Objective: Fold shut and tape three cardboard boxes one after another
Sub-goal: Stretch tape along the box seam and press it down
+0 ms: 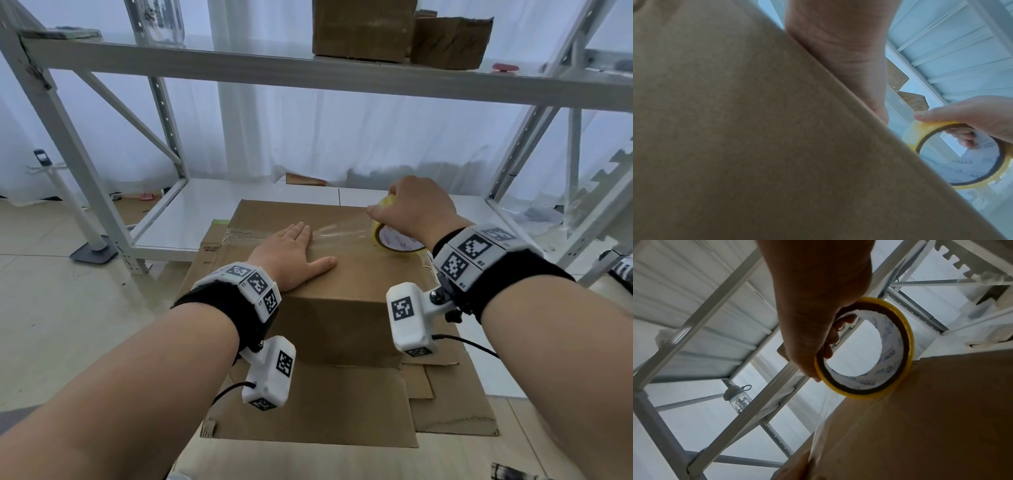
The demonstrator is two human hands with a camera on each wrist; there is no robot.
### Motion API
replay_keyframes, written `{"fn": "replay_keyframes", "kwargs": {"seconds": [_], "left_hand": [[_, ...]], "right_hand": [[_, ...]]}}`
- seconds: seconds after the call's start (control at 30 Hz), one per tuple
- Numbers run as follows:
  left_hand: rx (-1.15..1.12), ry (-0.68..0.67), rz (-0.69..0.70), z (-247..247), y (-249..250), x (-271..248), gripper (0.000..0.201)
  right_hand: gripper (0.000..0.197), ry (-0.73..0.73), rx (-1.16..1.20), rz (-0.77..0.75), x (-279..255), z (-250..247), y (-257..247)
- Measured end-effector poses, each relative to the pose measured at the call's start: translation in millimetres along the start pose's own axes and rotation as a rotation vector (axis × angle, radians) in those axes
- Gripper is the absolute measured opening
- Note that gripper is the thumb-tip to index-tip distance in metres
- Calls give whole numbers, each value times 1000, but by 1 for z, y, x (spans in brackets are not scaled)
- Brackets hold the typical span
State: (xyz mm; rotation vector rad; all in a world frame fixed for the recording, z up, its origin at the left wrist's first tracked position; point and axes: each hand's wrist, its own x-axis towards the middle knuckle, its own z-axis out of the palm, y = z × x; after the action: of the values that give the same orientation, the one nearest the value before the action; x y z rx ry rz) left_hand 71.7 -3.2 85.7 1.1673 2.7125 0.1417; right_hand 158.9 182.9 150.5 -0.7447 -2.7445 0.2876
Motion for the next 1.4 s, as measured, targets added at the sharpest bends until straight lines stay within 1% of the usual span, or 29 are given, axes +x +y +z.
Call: {"fn": "replay_keyframes", "kwargs": {"seconds": [0.13, 0.3, 0.37, 0.57, 0.67, 0.8, 0.87, 0.97, 1.03, 1.1, 1.17, 1.2, 1.27, 1.33, 1.4], "left_hand": [[-8, -12, -5, -1, -1, -1, 92], [47, -40, -13, 1, 1, 2, 90], [57, -77, -28, 1, 3, 6, 89], [55, -135, -65, -1, 15, 11, 102], [78, -155, -71, -4, 21, 15, 103], [70, -174, 20, -1, 47, 24, 102], [65, -173, 44, 1, 55, 29, 102], [46, -157, 62, 3, 51, 32, 101], [37, -147, 71, 5, 47, 29, 101], [37, -133, 69, 6, 46, 27, 100], [33, -125, 64, 5, 47, 28, 101], [34, -125, 62, 5, 48, 28, 101], [46, -124, 58, 5, 48, 28, 101], [52, -113, 57, 4, 48, 26, 100], [47, -98, 64, 3, 47, 25, 100]], "right_hand": [[29, -54, -31, 28, 3, -3, -2], [25, -96, -308, 23, 4, -6, -7], [23, -99, -355, 20, 5, -3, -9], [17, -126, -278, 16, 11, -5, 0], [17, -124, -254, 11, 12, -5, 2], [17, -136, -254, -4, 13, -5, 2], [17, -125, -260, -17, 12, -4, 1], [22, -94, -220, -31, 8, -3, -2], [21, -88, -200, -46, 7, -5, -3], [28, -63, -168, -47, 6, -8, 2], [44, -23, -48, 13, 3, -6, 15], [54, 0, 75, 61, -1, -4, 24], [71, 46, 403, 160, -12, 0, 35], [77, 78, 682, 241, -21, 4, 39], [76, 54, 891, 338, -27, 7, 43]]}}
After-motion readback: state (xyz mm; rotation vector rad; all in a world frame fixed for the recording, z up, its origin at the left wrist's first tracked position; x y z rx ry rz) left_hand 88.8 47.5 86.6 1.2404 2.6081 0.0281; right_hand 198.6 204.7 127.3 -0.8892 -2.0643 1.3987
